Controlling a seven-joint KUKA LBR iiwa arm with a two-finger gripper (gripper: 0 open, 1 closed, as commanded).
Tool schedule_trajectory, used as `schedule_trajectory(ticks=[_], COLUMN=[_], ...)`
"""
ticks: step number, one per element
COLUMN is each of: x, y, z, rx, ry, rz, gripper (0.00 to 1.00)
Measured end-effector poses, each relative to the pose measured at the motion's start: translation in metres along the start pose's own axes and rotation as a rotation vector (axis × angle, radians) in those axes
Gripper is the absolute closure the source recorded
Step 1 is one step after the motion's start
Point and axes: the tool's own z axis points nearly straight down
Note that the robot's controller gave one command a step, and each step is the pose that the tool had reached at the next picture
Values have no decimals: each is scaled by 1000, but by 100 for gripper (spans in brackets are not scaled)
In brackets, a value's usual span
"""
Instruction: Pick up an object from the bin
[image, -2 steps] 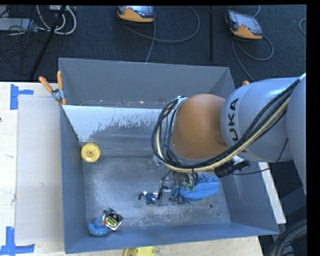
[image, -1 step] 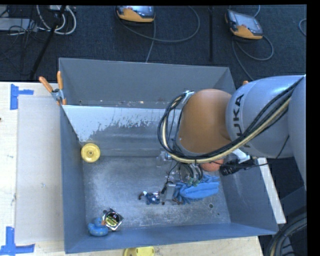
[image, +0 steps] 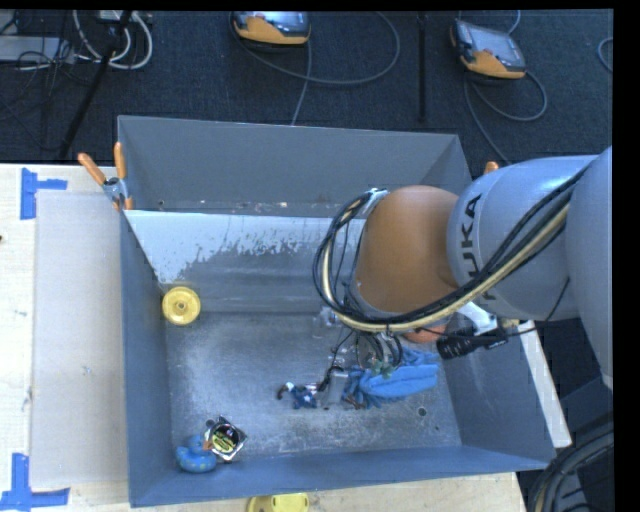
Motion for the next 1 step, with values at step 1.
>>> schedule_trajectory(ticks=[1], x=[11], y=[-9], z=[65], rx=[1], ry=[3], rz=[-91], gripper=[0])
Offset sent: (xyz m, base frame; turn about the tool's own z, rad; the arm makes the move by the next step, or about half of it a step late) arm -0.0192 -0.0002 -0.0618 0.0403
